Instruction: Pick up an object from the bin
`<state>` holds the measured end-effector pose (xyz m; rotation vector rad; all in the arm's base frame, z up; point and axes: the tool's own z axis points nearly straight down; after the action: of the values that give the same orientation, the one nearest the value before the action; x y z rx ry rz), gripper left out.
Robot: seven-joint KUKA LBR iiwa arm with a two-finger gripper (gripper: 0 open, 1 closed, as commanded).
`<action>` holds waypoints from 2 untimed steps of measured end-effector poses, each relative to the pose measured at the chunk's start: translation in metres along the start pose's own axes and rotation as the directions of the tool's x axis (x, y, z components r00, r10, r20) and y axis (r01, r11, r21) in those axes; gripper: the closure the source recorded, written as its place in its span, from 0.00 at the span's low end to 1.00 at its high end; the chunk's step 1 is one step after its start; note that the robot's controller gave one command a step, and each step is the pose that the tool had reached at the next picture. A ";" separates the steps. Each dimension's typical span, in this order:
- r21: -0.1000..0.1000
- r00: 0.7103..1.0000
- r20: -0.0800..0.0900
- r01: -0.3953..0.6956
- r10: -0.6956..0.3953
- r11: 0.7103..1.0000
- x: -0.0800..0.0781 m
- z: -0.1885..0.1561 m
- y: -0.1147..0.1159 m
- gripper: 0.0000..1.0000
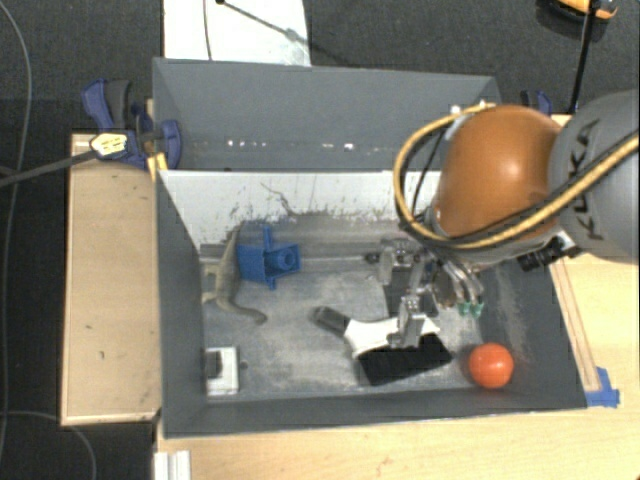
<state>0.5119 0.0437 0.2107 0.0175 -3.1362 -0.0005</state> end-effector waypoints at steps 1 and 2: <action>-0.001 1.000 0.008 -0.002 0.002 1.000 -0.002 -0.004 0.000 0.00; -0.003 1.000 0.017 -0.014 0.014 1.000 -0.002 0.003 -0.006 0.00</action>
Offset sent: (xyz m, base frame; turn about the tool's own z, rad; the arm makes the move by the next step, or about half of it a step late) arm -0.0094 -0.0732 -0.0759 0.0817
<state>0.5138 0.0379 0.2081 -0.0038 -3.1530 -0.0051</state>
